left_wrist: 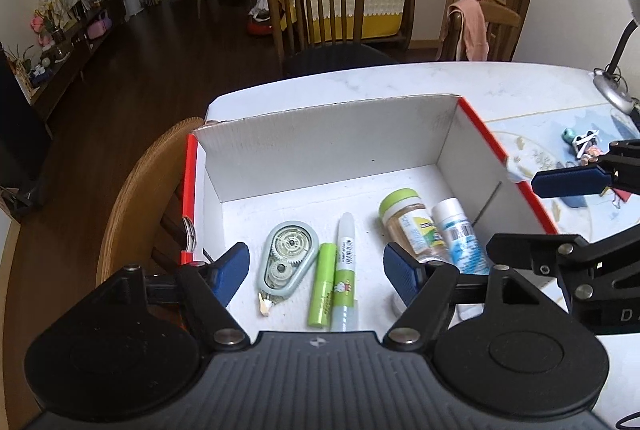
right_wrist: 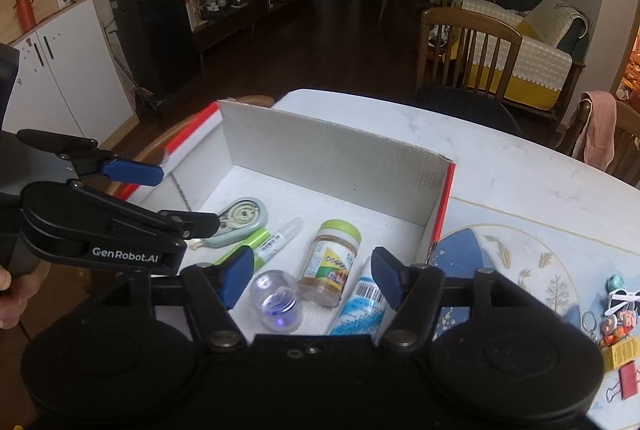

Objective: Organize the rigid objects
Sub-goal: 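Withdraw both open tools from the box back over the table items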

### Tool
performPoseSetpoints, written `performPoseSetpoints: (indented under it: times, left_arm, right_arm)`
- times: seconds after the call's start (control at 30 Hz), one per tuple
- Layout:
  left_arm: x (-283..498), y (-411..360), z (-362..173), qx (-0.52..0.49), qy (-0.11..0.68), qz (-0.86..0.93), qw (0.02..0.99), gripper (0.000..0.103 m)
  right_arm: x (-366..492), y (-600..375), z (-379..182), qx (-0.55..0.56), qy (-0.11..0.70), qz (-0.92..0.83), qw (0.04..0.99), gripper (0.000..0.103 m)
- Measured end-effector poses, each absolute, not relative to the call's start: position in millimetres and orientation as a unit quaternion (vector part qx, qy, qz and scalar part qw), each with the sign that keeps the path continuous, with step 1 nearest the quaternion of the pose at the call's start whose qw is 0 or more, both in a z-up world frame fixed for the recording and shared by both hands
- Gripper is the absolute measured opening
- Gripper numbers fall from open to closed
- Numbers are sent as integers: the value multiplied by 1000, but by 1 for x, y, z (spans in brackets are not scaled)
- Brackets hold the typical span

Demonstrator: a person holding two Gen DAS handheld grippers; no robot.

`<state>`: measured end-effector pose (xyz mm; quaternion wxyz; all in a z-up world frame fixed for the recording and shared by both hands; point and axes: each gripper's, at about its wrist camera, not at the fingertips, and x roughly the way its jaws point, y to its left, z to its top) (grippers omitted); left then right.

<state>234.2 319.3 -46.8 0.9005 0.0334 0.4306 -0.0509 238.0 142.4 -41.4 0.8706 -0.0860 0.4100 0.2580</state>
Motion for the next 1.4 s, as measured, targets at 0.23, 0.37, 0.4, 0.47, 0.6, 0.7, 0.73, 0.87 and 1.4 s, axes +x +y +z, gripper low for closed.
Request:
performPoseSetpoints:
  times: [0.23,0.37,0.4,0.47,0.6,0.7,0.73,0.87,1.4]
  left_arm:
    - [214,314,-37,25,419,-55,906,74]
    - [203,309,-31,16,413,-54,909,80]
    - [201,307,-30,14,410,-54,910,82]
    - [195,301,-28,12,405,-57,912,82]
    - [188,286,-24,9,400,-62,914,82]
    - [184,272,-22,5,396,-66,916,83]
    - [182,267,-21,4,396,-68,916,83]
    - [180,243,-19,4,394,-78,916,84]
    - [195,115,-31,-7,389,-107,915,90]
  right_arm:
    - [218,131,-32,-72,402,265,874,75]
    - [208,120,-27,-60,398,269,875,82]
    - [205,117,-25,-56,395,270,876,83]
    - [199,110,-23,-50,391,272,878,85]
    - [188,93,-18,-46,383,275,880,89]
    - [180,79,-16,-42,378,275,883,92]
    - [179,74,-15,-40,377,274,884,93]
    - [172,50,-12,-28,372,276,886,98]
    - [171,-75,-22,8,364,234,901,102]
